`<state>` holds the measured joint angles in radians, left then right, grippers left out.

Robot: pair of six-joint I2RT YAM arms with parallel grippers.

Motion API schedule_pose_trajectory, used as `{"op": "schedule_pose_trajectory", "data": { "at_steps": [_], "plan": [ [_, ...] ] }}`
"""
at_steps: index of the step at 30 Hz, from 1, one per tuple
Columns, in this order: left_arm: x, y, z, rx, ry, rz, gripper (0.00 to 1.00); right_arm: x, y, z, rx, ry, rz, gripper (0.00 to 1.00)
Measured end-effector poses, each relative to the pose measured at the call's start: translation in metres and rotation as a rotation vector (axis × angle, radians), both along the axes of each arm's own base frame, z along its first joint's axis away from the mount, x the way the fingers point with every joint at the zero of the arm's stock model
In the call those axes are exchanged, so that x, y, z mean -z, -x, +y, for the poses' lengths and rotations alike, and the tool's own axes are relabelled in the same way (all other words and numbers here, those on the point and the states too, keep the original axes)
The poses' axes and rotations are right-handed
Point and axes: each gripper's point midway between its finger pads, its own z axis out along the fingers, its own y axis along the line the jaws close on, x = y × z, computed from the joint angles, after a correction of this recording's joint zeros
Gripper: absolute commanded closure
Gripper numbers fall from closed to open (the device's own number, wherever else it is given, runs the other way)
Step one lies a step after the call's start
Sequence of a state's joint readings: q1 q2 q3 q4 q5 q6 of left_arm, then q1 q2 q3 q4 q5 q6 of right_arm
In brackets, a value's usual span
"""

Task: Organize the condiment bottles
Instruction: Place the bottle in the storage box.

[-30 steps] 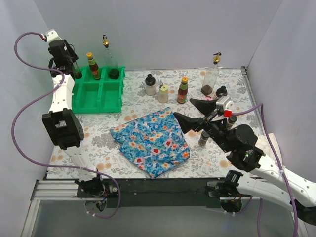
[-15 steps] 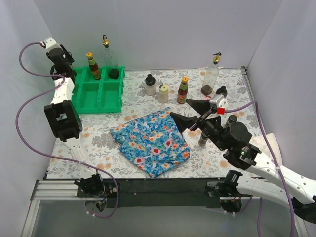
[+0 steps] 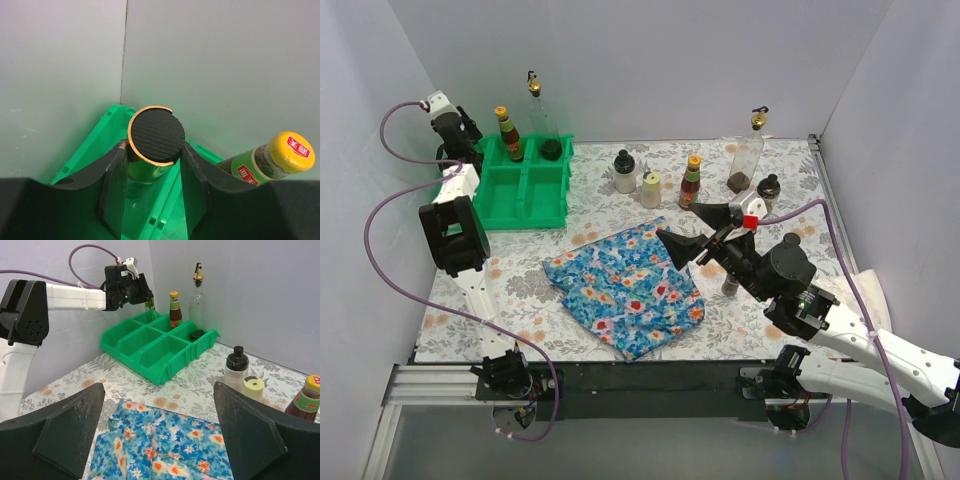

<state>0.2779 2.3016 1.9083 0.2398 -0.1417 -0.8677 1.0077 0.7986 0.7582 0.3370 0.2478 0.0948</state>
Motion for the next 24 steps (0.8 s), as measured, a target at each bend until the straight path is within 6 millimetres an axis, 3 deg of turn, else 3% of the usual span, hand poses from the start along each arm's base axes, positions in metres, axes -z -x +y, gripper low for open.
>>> {"op": "schedule_pose_trajectory", "data": {
  "at_steps": [1, 4, 9, 13, 18, 24],
  "plan": [
    [-0.001, 0.000, 0.000, 0.000, -0.001, -0.005, 0.91, 0.000, 0.000, 0.000, 0.001, 0.001, -0.001, 0.01],
    [-0.005, -0.001, 0.001, -0.001, -0.006, -0.022, 0.84, 0.000, 0.000, 0.000, 0.003, 0.005, -0.005, 0.01],
    [-0.005, -0.002, 0.001, 0.001, -0.007, -0.026, 0.78, 0.000, -0.002, -0.001, 0.012, 0.008, -0.010, 0.01],
    [0.005, -0.004, 0.001, 0.002, -0.003, -0.011, 0.73, 0.000, -0.002, -0.002, 0.018, 0.008, -0.010, 0.01],
    [0.021, -0.006, 0.002, 0.003, 0.002, 0.010, 0.47, 0.000, -0.003, -0.003, 0.023, 0.008, -0.011, 0.01],
    [0.021, -0.006, 0.001, 0.008, 0.002, 0.008, 0.32, 0.000, -0.004, -0.003, 0.027, 0.009, -0.010, 0.01]
  ]
}}
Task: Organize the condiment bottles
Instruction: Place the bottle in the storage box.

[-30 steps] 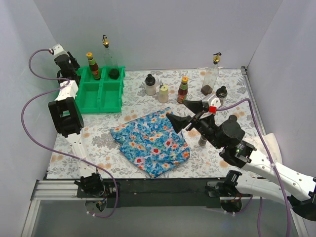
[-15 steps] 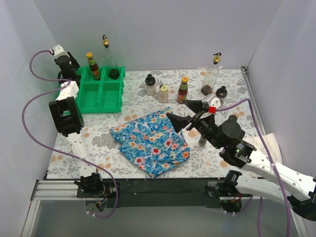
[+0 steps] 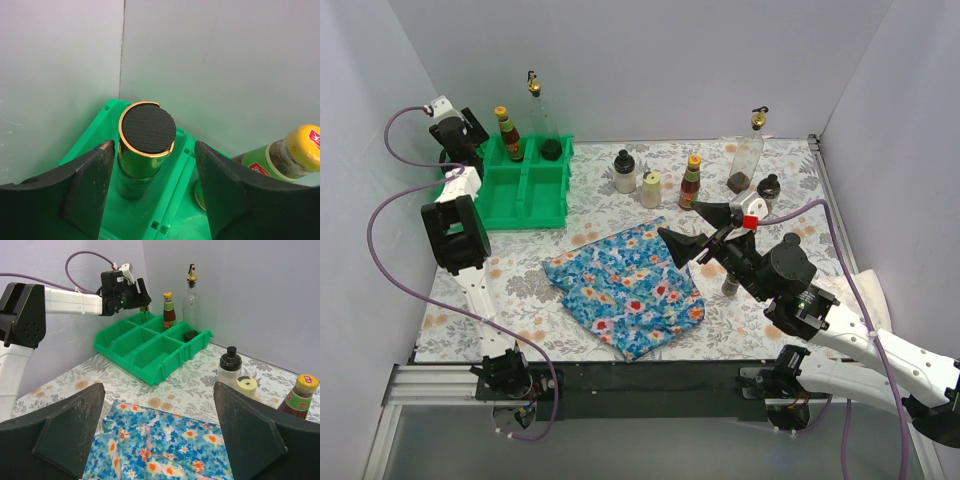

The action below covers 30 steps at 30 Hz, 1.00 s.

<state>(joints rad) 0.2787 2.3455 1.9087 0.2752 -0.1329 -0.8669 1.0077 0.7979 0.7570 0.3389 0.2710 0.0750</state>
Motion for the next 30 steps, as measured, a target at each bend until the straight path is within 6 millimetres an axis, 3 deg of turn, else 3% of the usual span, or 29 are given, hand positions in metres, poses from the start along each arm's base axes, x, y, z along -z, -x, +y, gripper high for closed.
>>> {"op": "schedule_pose_trajectory", "data": {
  "at_steps": [4, 7, 13, 17, 21, 25, 28, 30],
  "plan": [
    [0.000, 0.000, -0.001, 0.004, -0.001, 0.000, 0.24, 0.000, 0.000, 0.000, 0.003, 0.000, 0.001, 0.01],
    [0.000, 0.000, -0.001, 0.008, -0.007, 0.004, 0.02, 0.000, -0.001, -0.001, 0.005, 0.000, 0.000, 0.01],
    [0.002, 0.003, 0.001, -0.009, 0.005, 0.027, 0.02, -0.001, 0.000, -0.001, 0.006, -0.001, -0.003, 0.01],
    [-0.008, 0.012, 0.001, -0.037, 0.033, 0.029, 0.02, -0.005, 0.001, -0.005, 0.010, -0.014, -0.006, 0.02],
    [-0.040, 0.033, 0.002, -0.091, 0.075, 0.010, 0.02, -0.002, -0.003, -0.015, 0.062, -0.001, 0.036, 0.02],
    [-0.091, 0.064, -0.009, -0.106, 0.144, -0.024, 0.02, -0.003, -0.009, -0.030, 0.140, 0.007, 0.116, 0.05],
    [-0.122, 0.089, -0.032, -0.045, 0.219, -0.045, 0.02, -0.002, -0.008, -0.043, 0.177, -0.002, 0.170, 0.07],
    [-0.135, 0.115, -0.060, 0.049, 0.288, -0.042, 0.02, 0.002, -0.005, -0.051, 0.193, -0.007, 0.213, 0.09]
  ]
}}
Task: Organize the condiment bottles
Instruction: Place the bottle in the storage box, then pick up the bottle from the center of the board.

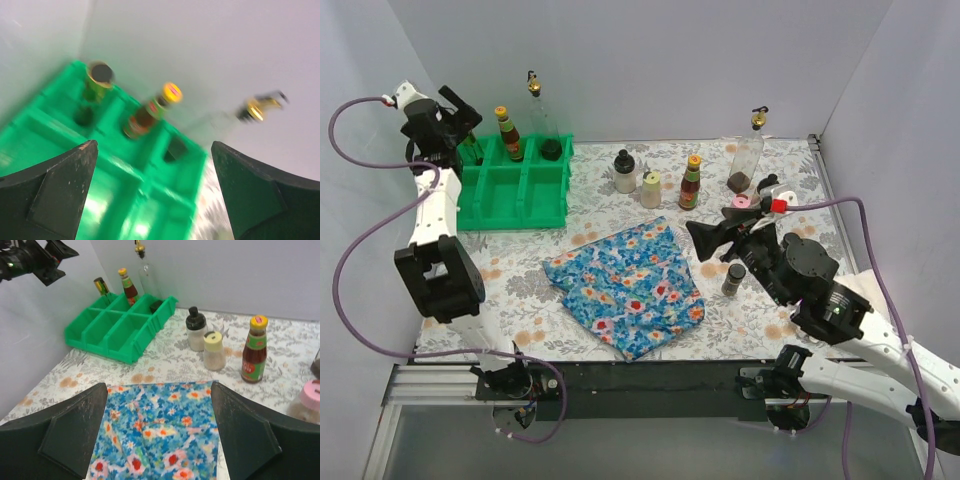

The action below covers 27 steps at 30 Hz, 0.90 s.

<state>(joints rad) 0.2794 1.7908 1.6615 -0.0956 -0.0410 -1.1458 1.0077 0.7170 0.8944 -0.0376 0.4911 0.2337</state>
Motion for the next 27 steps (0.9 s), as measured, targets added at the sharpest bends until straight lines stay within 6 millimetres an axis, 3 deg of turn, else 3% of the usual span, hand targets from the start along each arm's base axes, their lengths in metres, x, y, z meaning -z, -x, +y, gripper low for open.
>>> {"op": "schedule_pose_trajectory", "data": {
  "at_steps": [3, 5, 11, 14, 18, 20, 23, 27],
  "plan": [
    [0.000, 0.021, -0.038, 0.118, 0.052, 0.012, 0.02, 0.011, 0.007, -0.009, 0.005, -0.007, 0.066, 0.12],
    [0.009, 0.037, -0.082, 0.237, 0.068, 0.052, 0.02, 0.019, 0.013, -0.014, 0.002, -0.009, 0.124, 0.15],
    [0.013, 0.078, -0.271, 0.742, 0.072, 0.103, 0.02, 0.033, 0.033, -0.025, -0.023, -0.032, 0.259, 0.18],
    [0.008, 0.109, -0.331, 0.910, 0.077, 0.103, 0.02, 0.042, 0.041, -0.033, -0.023, -0.030, 0.305, 0.20],
    [-0.002, 0.149, -0.365, 1.017, 0.087, 0.098, 0.02, 0.056, 0.044, -0.043, 0.014, -0.003, 0.366, 0.22],
    [-0.003, 0.165, -0.370, 1.041, 0.088, 0.101, 0.02, 0.063, 0.040, -0.043, 0.039, 0.032, 0.389, 0.22],
    [-0.001, 0.188, -0.367, 1.051, 0.086, 0.113, 0.02, 0.074, 0.028, -0.037, 0.092, 0.117, 0.421, 0.22],
    [0.009, 0.214, -0.351, 1.027, 0.041, 0.132, 0.02, 0.069, -0.010, -0.022, 0.174, 0.248, 0.445, 0.25]
  ]
}}
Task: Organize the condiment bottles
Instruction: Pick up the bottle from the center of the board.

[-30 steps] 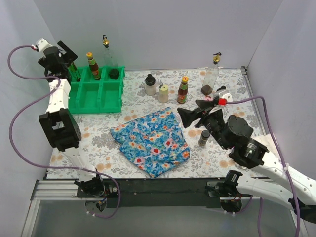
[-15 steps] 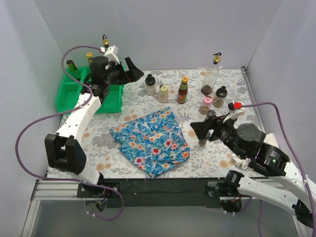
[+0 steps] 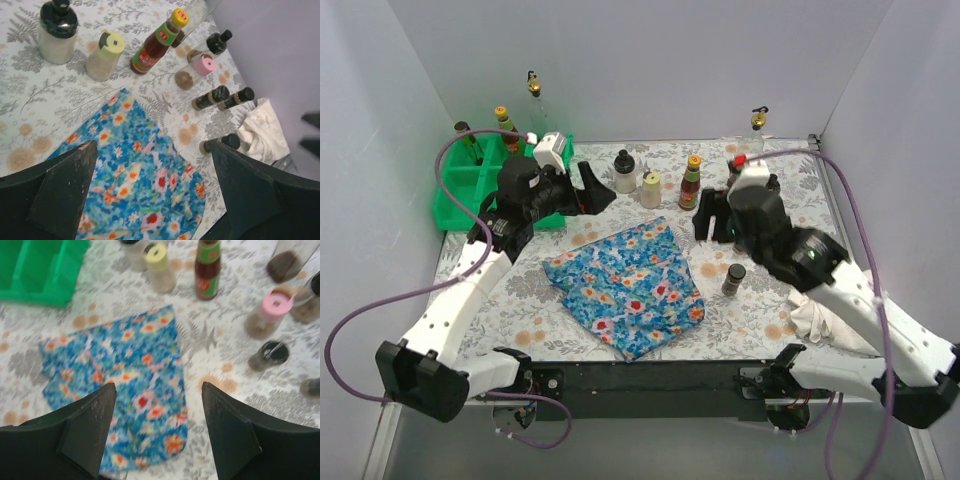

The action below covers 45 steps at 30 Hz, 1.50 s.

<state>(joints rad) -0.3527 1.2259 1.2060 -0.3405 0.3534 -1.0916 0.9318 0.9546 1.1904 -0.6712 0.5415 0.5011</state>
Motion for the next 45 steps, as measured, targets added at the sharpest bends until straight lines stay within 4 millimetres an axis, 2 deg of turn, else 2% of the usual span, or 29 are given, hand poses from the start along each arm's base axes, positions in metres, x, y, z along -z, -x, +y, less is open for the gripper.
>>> {"op": "schedule_pose_trajectory", "data": {
  "at_steps": [3, 4, 6, 8, 12, 16, 17, 19, 23, 32, 40, 41, 44, 45],
  "plan": [
    [0.010, 0.019, 0.016, -0.027, -0.048, -0.021, 0.02, -0.012, -0.056, 0.009, 0.045, 0.023, 0.022, 0.25],
    [0.013, 0.025, 0.022, -0.040, -0.063, -0.037, 0.02, -0.012, -0.080, -0.001, 0.094, 0.033, 0.029, 0.25],
    [0.020, 0.035, 0.033, -0.072, -0.087, -0.058, 0.02, -0.008, -0.114, -0.011, 0.132, 0.062, 0.050, 0.25],
    [0.029, 0.044, 0.043, -0.101, -0.101, -0.074, 0.02, -0.003, -0.140, -0.012, 0.132, 0.086, 0.067, 0.26],
    [0.050, 0.057, 0.059, -0.159, -0.112, -0.101, 0.02, 0.015, -0.185, 0.005, 0.084, 0.124, 0.076, 0.30],
    [0.089, 0.075, 0.074, -0.206, -0.129, -0.098, 0.02, 0.049, -0.206, 0.016, 0.036, 0.177, 0.117, 0.31],
    [0.093, 0.079, 0.077, -0.213, -0.134, -0.096, 0.02, 0.055, -0.211, 0.018, 0.027, 0.190, 0.124, 0.31],
    [0.087, 0.081, 0.081, -0.233, -0.127, -0.124, 0.02, 0.066, -0.222, 0.021, 0.016, 0.208, 0.134, 0.30],
    [0.065, 0.077, 0.084, -0.257, -0.094, -0.205, 0.02, 0.076, -0.242, 0.027, 0.009, 0.222, 0.125, 0.29],
    [0.067, 0.073, 0.082, -0.254, -0.094, -0.203, 0.02, 0.089, -0.268, 0.026, 0.038, 0.242, 0.091, 0.31],
    [0.062, 0.074, 0.082, -0.253, -0.092, -0.223, 0.02, 0.105, -0.285, 0.026, 0.040, 0.248, 0.092, 0.45],
    [0.062, 0.074, 0.082, -0.253, -0.092, -0.224, 0.02, 0.108, -0.287, 0.025, 0.041, 0.252, 0.095, 0.53],
    [0.062, 0.074, 0.083, -0.254, -0.095, -0.225, 0.02, 0.115, -0.290, 0.024, 0.043, 0.264, 0.102, 0.65],
    [0.062, 0.074, 0.083, -0.255, -0.096, -0.225, 0.02, 0.114, -0.291, 0.024, 0.045, 0.264, 0.097, 0.76]
  ]
}}
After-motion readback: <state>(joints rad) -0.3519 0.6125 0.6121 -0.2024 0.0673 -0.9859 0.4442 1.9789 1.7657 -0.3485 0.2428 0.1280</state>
